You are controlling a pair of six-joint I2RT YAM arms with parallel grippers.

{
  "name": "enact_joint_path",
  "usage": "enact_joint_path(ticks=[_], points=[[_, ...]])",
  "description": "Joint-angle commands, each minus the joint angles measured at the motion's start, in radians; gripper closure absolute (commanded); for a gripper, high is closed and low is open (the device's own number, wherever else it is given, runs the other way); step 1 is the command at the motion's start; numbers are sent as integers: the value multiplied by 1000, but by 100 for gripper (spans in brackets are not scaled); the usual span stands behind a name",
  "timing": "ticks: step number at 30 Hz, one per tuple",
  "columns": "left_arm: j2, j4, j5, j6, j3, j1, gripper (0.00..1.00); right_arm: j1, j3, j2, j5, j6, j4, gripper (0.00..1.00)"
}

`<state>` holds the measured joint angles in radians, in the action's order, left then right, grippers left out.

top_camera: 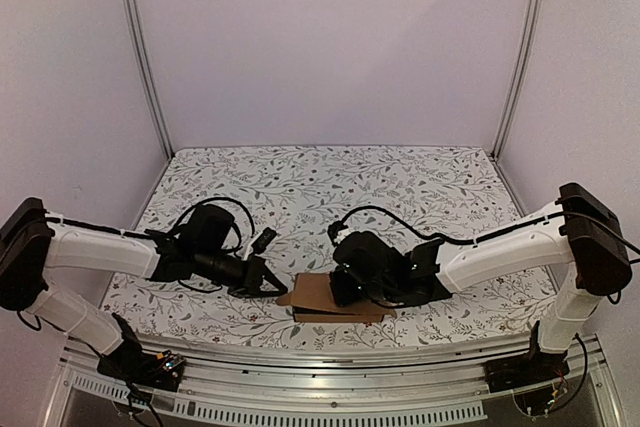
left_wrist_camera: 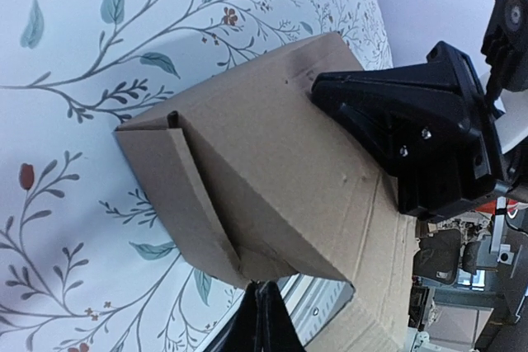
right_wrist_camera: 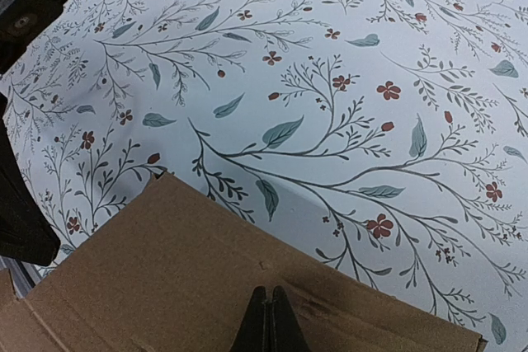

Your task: Fold the paper box

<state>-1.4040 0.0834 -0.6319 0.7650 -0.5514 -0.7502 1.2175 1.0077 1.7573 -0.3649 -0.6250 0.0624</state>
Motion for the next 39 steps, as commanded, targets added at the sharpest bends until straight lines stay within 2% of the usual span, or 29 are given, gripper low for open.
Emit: enact_joint_path(ticks=[1,11,24,35,39], points=[[65,-80,12,-24,-1,-11,100,13,-2,8,-5,7,37,100],[76,-120,32,-13,5,-29,100,11,-1,4,-5,8,41,100],[-6,-40,40,17,-24,-83,100,15,-6,-4,-12,8,39,100],[-210,69,27,43,-179,-153,100,30,-16,6,-17,-6,31,100],[-234,76,37,40,-167,-161,100,33,-24,0,-26,-12,31,100]])
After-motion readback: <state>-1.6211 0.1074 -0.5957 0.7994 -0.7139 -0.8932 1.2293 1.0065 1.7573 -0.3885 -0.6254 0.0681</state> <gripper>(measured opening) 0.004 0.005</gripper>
